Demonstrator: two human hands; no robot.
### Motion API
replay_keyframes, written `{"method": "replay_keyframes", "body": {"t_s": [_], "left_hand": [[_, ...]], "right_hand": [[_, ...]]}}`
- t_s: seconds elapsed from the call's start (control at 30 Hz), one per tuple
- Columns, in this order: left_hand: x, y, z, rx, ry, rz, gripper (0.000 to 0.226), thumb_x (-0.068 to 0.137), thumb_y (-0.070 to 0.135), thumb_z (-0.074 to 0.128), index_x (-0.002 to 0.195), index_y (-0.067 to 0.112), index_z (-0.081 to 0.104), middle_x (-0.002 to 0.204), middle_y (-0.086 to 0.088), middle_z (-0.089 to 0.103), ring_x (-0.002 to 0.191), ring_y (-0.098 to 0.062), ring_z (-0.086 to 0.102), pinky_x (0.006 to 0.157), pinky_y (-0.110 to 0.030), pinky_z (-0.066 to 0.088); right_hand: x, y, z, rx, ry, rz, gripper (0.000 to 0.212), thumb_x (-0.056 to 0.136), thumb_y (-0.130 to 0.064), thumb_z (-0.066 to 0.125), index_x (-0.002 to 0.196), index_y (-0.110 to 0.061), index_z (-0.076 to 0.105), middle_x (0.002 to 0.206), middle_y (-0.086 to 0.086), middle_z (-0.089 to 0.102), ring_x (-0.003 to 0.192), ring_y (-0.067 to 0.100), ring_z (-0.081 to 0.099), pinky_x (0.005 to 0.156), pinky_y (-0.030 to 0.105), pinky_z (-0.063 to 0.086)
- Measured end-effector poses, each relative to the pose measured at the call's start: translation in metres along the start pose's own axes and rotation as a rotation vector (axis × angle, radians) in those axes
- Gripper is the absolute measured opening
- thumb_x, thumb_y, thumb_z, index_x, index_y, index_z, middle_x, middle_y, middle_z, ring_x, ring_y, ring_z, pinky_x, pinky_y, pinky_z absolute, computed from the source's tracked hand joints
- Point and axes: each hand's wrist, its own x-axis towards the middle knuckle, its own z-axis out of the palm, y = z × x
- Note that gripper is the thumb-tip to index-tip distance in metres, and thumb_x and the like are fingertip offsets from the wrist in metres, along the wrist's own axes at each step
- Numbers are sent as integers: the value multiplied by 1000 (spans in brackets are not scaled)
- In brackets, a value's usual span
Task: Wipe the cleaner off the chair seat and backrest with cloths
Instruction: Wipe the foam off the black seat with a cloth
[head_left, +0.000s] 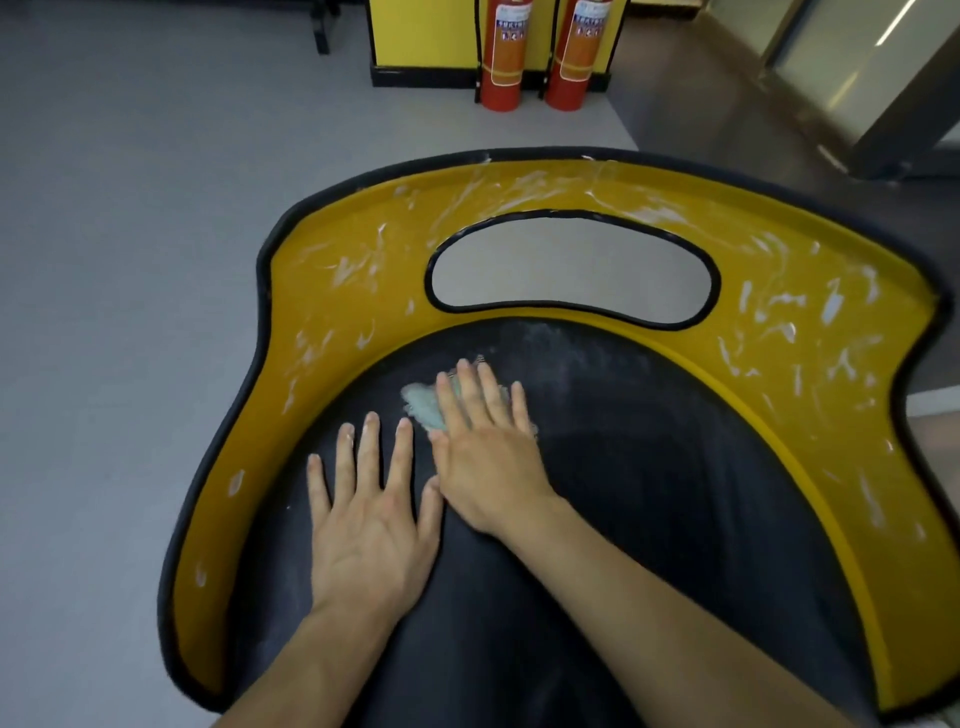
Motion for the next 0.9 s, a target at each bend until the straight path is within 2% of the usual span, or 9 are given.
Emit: {"method": "replay_keyframes", "body": {"t_s": [0.1,0.23,0.33,0.4,0.5,0.57,0.63,0.77,0.9], "left_hand": [[1,-1,0,-2,20,2,69,100,59,19,160,25,24,167,-7,19,156,-27,9,124,-53,5],[-1,2,-2,1,30,-1,68,100,59,22,159,24,26,166,-9,22,155,-29,10,124,-54,8],[-1,4,-4,7,23,-10,68,100,57,27,158,23,29,165,-11,25,154,-30,15,124,-55,11],[-1,4,-5,4,20,-18,68,99,56,29,158,22,32,164,-11,27,154,-30,16,123,-55,12],[-1,4,-7,-3,35,-19,68,99,54,30,157,19,35,163,-11,30,153,-29,20,123,-53,14],[-2,4,-8,-19,43,-31,68,100,53,30,156,15,35,162,-11,33,152,-28,23,123,-51,17],[-4,4,-10,-57,68,-56,69,100,51,31,155,10,37,159,-11,37,150,-27,27,123,-47,19],[-6,6,-10,-101,82,-102,69,99,51,35,153,8,38,156,-11,41,146,-28,31,120,-43,22],[-5,7,-10,-91,80,-110,69,99,50,37,153,8,39,156,-11,41,145,-28,31,119,-43,22]], "right_hand": [[-5,51,-4,-69,1,-9,63,102,-46,5,161,-25,-3,169,0,-6,155,19,-11,124,53,-3],[-14,140,-20,-46,62,411,59,106,-42,9,162,-23,1,170,3,-2,155,22,-6,124,54,1],[6,111,-17,-20,69,554,62,107,-40,17,161,-15,2,169,10,-2,155,29,-7,124,53,-1],[28,61,-10,1,69,436,63,107,-39,21,161,-13,2,169,11,-3,155,31,-8,123,54,-4],[51,1,-6,-3,51,133,61,107,-40,19,161,-16,5,169,8,0,155,27,-8,123,54,-4],[54,2,-13,-26,-11,-17,59,108,-42,17,162,-21,4,170,3,0,155,22,-7,124,51,-2],[45,37,-15,-56,-18,-29,58,108,-43,16,162,-26,3,170,-1,0,155,18,-5,125,49,-1],[12,125,-23,-49,71,276,58,106,-43,11,162,-26,7,170,-1,6,155,19,2,125,50,4],[22,103,-17,2,89,511,60,107,-41,15,162,-19,6,169,6,3,155,26,-3,124,53,-2]]}}
